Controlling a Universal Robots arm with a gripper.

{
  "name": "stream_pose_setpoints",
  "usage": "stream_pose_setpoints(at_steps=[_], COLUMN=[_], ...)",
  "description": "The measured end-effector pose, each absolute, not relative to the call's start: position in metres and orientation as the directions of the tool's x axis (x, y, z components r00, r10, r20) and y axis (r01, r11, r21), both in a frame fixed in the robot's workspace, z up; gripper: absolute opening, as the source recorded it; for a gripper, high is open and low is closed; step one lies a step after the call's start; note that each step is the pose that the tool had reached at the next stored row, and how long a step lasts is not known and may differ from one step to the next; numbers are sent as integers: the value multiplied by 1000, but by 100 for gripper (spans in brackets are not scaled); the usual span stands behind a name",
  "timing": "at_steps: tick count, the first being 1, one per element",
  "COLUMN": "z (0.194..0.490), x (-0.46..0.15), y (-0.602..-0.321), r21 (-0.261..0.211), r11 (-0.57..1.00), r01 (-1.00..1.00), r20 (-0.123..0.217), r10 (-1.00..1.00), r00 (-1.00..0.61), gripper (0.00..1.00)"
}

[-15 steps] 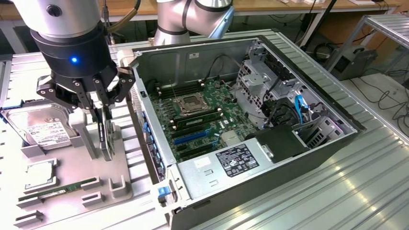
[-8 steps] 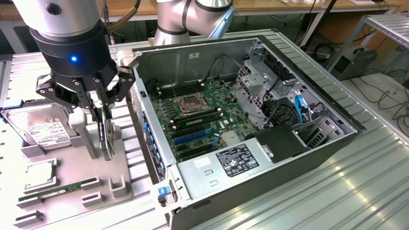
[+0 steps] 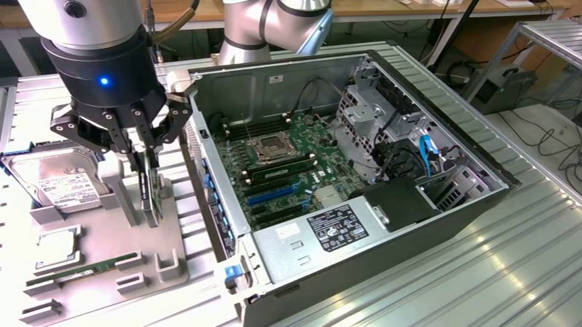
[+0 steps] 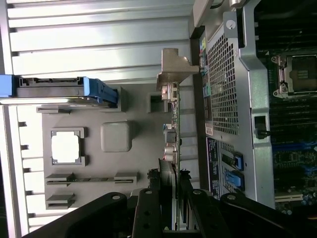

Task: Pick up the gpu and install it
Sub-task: 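Pick up the gpu and move the gpu toward the slot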

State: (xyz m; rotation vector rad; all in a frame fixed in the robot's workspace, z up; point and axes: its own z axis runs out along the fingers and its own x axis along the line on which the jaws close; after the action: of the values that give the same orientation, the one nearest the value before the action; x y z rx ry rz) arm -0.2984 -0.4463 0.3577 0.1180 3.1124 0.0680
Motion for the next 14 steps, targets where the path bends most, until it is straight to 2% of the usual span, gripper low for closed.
stream_pose_setpoints(at_steps=[14], z=[361], x=[-298], y=[-446], r21=[45], r11=[996], r01=[75], r20=[-24], r10=[76], r00=[-997], gripper=[26])
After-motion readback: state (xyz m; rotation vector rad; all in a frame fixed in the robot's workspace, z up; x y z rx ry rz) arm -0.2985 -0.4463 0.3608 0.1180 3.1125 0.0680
